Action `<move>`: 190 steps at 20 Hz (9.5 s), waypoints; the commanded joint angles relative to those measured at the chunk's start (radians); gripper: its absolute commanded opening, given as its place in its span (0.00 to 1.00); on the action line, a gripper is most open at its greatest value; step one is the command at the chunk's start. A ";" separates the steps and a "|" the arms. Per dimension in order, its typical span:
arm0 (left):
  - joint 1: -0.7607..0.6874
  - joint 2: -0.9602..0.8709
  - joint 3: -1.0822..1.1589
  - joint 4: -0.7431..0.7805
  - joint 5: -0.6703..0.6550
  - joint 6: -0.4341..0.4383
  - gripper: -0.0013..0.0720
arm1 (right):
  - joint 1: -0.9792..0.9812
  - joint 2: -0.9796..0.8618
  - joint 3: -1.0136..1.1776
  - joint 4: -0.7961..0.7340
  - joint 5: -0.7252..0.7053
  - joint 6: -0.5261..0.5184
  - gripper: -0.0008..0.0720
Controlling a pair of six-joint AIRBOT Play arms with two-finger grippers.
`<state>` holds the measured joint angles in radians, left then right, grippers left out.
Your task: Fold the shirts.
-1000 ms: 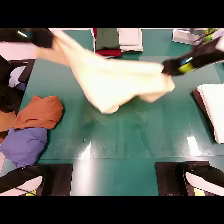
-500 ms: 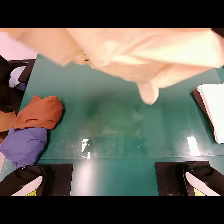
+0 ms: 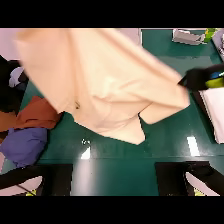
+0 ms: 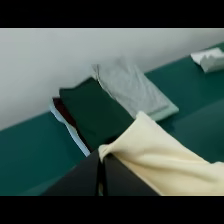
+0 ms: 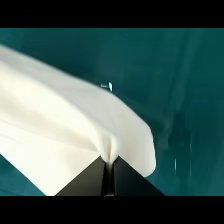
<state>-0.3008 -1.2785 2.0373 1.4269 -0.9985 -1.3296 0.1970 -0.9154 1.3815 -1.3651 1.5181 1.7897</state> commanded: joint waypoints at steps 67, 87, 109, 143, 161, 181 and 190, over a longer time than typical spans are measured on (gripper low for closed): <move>0.060 0.031 -0.986 -0.177 -0.163 -0.179 0.05 | -0.169 -0.381 -0.579 0.114 -0.400 -0.157 0.20; 0.068 0.037 -0.955 -0.010 -0.177 -0.154 0.05 | -0.398 -0.312 0.018 -0.109 -0.212 -0.127 0.74; 0.183 0.129 -1.226 -0.252 -0.170 -0.232 0.88 | -0.240 0.000 -0.516 -0.014 -0.185 -0.130 0.74; -0.066 0.070 -1.205 -0.225 -0.050 -0.206 0.05 | 0.008 -0.264 -0.688 0.180 -0.382 0.051 0.66; -0.063 0.467 -0.165 0.148 -0.132 -0.208 0.05 | -0.138 0.130 0.369 -0.258 -0.197 -0.014 0.04; -0.007 0.039 -0.505 0.174 -0.125 -0.312 0.05 | -0.376 -0.289 0.271 -0.153 0.025 -0.129 0.04; 0.131 -0.287 -0.499 -0.065 0.138 -0.217 0.05 | -0.377 -0.668 0.302 -0.145 -0.171 -0.159 0.04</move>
<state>-0.2028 -1.5078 1.5375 1.4445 -0.9161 -1.5890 -0.1791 -1.4872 1.6253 -1.5131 1.3773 1.6466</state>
